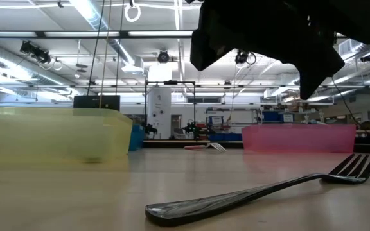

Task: Sort silverware by color (type)
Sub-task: Put the black fork into the yellow bin

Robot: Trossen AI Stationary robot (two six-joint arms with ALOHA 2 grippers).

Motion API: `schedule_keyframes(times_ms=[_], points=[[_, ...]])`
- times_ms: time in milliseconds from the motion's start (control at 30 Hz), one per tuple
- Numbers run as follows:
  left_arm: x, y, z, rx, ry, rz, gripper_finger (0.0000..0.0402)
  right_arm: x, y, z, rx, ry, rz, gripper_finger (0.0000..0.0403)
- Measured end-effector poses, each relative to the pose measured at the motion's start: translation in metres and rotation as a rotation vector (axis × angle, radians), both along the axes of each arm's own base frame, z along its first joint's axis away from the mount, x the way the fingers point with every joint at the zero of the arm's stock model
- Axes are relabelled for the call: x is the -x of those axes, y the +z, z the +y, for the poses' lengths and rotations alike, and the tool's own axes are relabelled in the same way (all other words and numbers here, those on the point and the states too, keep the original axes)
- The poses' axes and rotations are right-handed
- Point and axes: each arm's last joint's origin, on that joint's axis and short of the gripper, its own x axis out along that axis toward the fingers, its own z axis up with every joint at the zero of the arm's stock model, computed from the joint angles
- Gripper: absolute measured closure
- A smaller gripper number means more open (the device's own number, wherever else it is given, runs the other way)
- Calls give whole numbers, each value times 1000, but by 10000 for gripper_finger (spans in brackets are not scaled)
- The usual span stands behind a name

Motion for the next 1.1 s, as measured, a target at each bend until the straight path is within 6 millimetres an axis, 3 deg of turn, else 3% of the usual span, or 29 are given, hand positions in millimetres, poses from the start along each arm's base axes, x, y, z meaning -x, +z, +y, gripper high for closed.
schedule_keyframes(times_ms=[267, 533, 900, 1100], points=[[3, 0, -5, -38, 21, -12, 290, 0, 0, 0, -1, 0, -1, 326], [-7, -35, 4, -90, 104, 32, 290, -1, 0, 0, 2, 1, -8, 326], [-9, -36, 12, -101, 171, 39, 290, -1, 0, 0, 3, 3, -8, 326], [-11, -48, 10, -75, 162, 60, 290, -1, 0, 0, 3, 4, -8, 326]])
